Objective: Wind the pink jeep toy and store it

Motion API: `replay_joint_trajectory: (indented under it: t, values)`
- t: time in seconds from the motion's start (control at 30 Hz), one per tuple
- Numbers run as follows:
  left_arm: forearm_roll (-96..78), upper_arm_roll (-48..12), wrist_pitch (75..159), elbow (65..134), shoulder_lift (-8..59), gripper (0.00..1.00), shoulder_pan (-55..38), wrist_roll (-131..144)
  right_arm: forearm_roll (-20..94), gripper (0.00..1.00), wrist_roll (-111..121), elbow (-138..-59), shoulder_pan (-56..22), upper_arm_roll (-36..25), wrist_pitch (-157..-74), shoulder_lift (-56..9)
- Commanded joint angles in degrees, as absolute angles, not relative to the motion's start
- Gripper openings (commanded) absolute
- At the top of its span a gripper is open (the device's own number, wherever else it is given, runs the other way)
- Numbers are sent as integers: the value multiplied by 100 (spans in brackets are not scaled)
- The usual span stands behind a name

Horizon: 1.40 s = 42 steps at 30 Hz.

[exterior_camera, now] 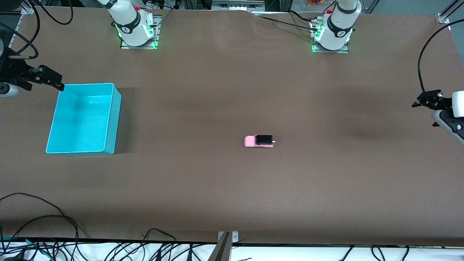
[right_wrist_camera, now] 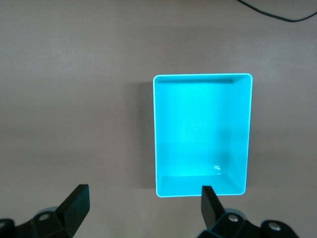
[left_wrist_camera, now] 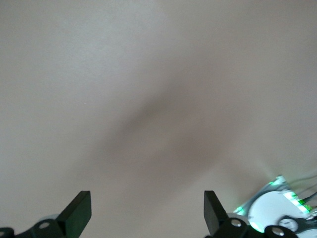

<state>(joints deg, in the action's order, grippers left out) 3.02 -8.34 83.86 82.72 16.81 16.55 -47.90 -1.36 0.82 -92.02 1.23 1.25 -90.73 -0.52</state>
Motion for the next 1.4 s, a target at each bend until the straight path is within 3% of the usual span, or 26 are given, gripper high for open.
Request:
replay_joint_trajectory:
  t: [0.0, 0.3, 0.93, 1.2, 1.37]
  values:
    - [255, -773, 7981, 8183, 1451, 100, 1205, -3711, -62, 100, 141, -9062, 114, 97, -8956, -97]
    - [185, -765, 7884, 8183, 1230, 100, 703, -2242, -62, 100, 141, -9062, 114, 97, -8956, -97]
    - [219, -703, 7901, 8244, 1134, 100, 712, -2171, -62, 100, 132, -9062, 114, 97, -8956, -105]
    - [202, -607, 8278, 8577, 862, 100, 572, -2162, -70, 100, 158, -9062, 114, 97, -8956, -105]
    - [211, -317, 9402, 9411, 265, 100, 405, -2162, -70, 100, 149, -9062, 114, 97, -8930, -105]
